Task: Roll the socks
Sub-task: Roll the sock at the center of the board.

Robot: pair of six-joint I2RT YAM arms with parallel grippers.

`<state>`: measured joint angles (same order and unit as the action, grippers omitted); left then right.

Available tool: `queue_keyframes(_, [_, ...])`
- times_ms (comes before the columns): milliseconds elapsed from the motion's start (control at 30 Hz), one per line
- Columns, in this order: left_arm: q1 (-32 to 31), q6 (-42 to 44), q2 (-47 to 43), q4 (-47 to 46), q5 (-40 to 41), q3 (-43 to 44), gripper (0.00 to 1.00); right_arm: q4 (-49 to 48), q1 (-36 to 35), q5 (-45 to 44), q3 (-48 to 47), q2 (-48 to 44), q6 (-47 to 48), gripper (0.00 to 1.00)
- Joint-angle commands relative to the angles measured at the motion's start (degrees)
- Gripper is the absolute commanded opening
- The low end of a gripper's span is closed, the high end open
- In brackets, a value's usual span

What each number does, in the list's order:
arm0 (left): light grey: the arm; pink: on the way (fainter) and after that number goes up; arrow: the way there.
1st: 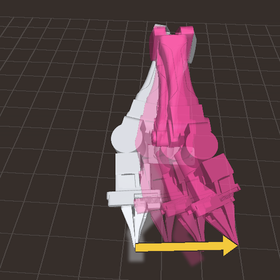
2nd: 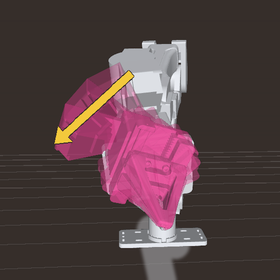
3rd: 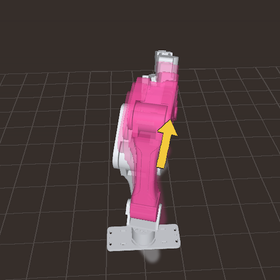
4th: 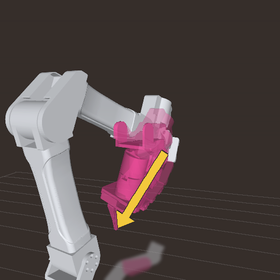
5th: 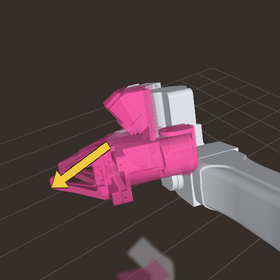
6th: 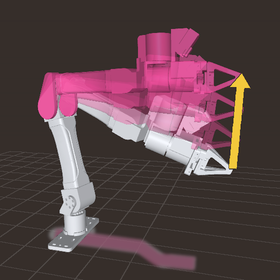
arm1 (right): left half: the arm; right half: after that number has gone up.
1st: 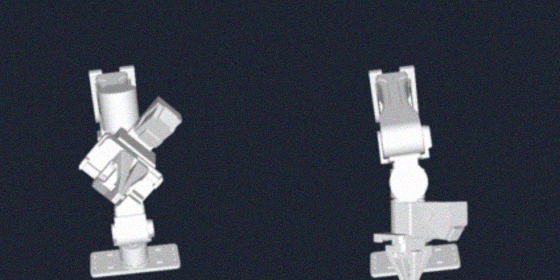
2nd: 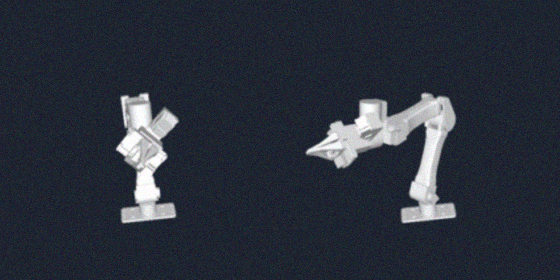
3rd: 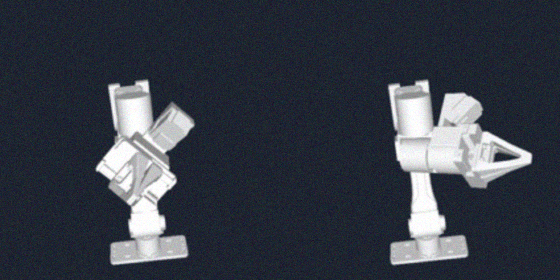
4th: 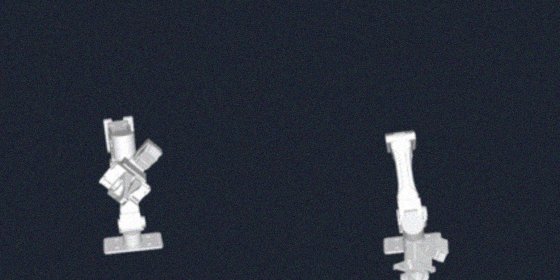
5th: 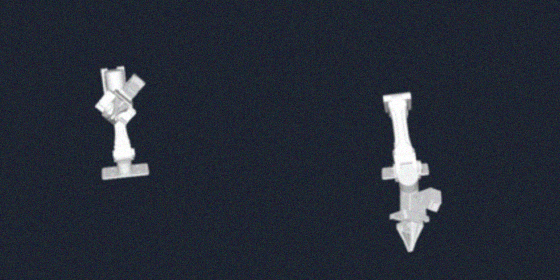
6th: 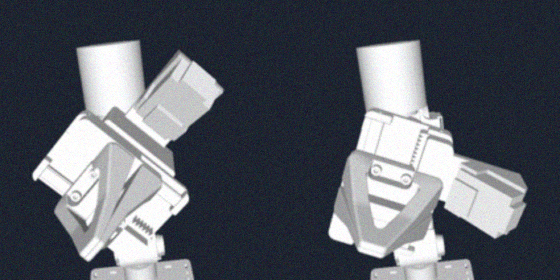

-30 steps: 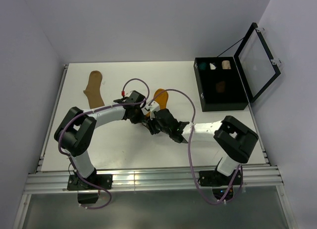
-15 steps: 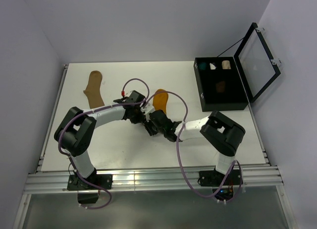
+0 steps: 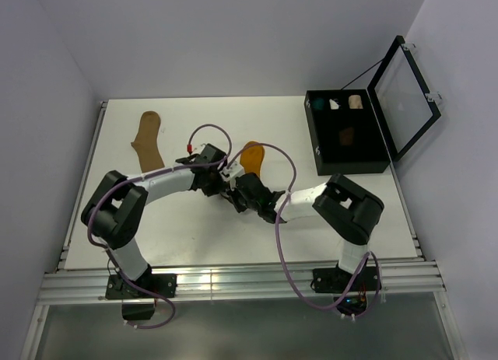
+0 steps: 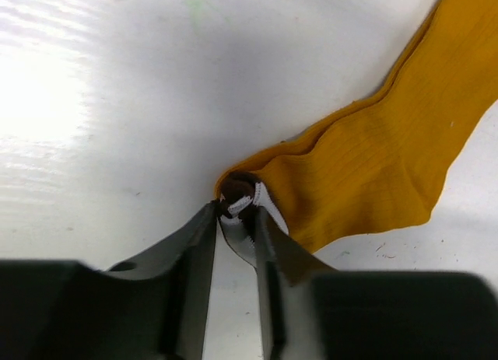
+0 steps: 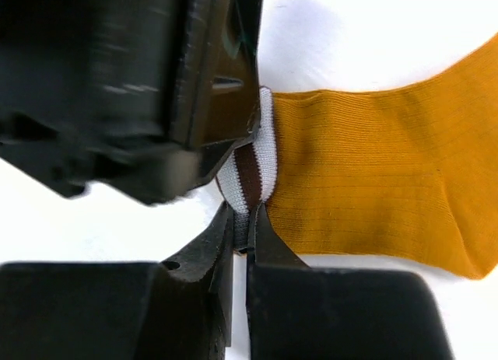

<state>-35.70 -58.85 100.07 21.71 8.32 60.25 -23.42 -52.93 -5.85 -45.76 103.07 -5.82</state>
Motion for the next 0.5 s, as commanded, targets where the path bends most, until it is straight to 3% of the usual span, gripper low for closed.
queue_keyframes(0, [0.2, -3.3, -4.6, 0.2, 3.2, -2.8, 0.33, -0.2, 1.7, 7.1, 2.5, -0.1, -5.9, 0.00])
queue_keyframes(200, [1.0, -7.4, -10.9, -3.2, 5.1, -6.6, 0.48, -3.6, 10.7, 26.7, 4.4, -0.2, -16.0, 0.00])
queue_keyframes(333, [1.0, -8.7, -14.4, -6.9, 4.9, -8.9, 0.63, -7.1, 15.8, 36.7, 4.6, 3.2, -24.2, 0.00])
queue_keyframes(467, [1.0, -9.0, -15.7, -10.5, 2.9, -11.0, 0.66, -14.2, 20.0, 44.2, 6.2, 6.8, -33.3, 0.00])
